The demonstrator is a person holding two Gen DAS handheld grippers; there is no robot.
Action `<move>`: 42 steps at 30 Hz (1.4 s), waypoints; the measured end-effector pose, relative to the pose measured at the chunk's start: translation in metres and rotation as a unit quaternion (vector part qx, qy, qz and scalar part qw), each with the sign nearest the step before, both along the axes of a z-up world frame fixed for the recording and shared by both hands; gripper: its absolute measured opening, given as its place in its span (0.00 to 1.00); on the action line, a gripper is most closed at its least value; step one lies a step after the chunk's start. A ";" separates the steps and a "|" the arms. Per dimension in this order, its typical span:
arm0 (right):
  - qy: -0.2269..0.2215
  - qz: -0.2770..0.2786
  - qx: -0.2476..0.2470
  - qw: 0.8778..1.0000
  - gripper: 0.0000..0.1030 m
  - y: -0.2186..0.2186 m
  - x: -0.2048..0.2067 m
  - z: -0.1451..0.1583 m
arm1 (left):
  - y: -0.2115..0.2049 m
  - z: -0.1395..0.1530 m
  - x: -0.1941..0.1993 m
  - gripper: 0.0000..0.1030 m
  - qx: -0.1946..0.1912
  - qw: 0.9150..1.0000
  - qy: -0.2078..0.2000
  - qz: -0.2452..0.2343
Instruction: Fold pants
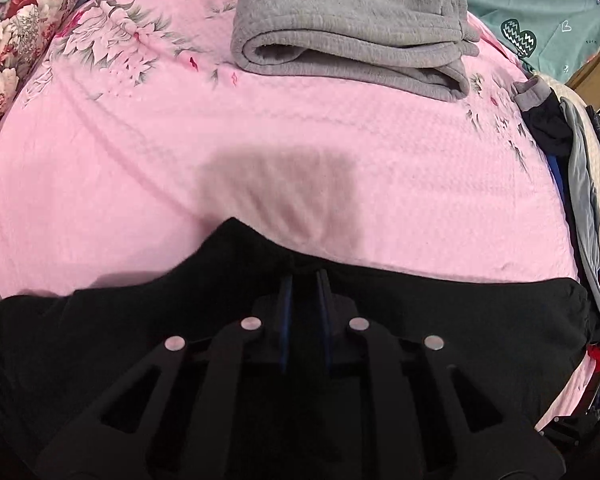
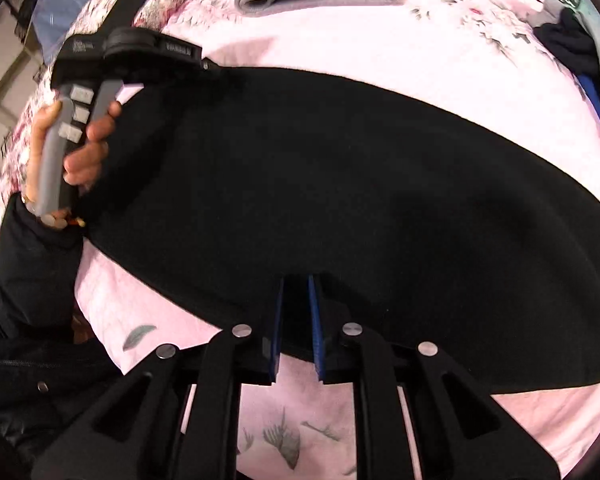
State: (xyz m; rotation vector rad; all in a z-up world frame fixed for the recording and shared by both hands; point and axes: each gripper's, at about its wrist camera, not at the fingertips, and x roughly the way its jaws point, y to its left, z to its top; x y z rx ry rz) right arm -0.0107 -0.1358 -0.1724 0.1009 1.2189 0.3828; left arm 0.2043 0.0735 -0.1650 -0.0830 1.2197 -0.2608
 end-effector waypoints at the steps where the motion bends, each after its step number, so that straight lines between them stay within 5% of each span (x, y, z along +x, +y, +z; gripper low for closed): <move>1: 0.005 -0.010 0.011 1.000 0.17 -0.004 0.001 0.002 | 0.001 0.003 -0.004 0.13 -0.001 1.000 0.000 0.000; 5: -0.033 -0.145 0.084 0.985 0.55 -0.080 -0.012 0.032 | 0.012 0.030 -0.037 0.21 -0.025 0.999 -0.031 -0.004; 7: -0.046 -0.213 0.081 0.973 0.56 -0.124 -0.025 0.043 | 0.017 0.045 -0.063 0.42 -0.034 0.998 -0.051 -0.009; 11: -0.038 -0.363 0.075 0.928 0.56 -0.225 -0.070 0.049 | 0.020 0.042 -0.107 0.43 -0.046 0.998 -0.048 -0.021; 14: -0.029 -0.419 0.080 0.904 0.56 -0.266 -0.090 0.038 | 0.018 0.025 -0.122 0.41 -0.060 0.998 -0.024 -0.023; 22: 0.010 -0.439 0.095 0.893 0.56 -0.284 -0.075 0.003 | 0.021 0.005 -0.132 0.40 -0.042 0.999 0.009 -0.013; 31: -0.023 -0.440 0.151 0.885 0.56 -0.312 -0.054 -0.014 | 0.018 0.004 -0.132 0.42 -0.039 0.999 0.006 -0.006; 32: -0.029 -0.440 0.155 0.884 0.54 -0.314 -0.053 -0.014 | 0.018 0.004 -0.132 0.42 -0.037 0.999 0.007 -0.004; 34: -0.035 -0.440 0.142 0.886 0.17 -0.314 -0.049 -0.016 | 0.014 0.006 -0.132 0.39 -0.027 1.000 0.010 -0.002; 42: -0.095 -0.414 0.169 0.889 0.13 -0.308 -0.069 0.019 | -0.087 0.058 -0.134 0.33 -0.077 0.989 -0.013 -0.128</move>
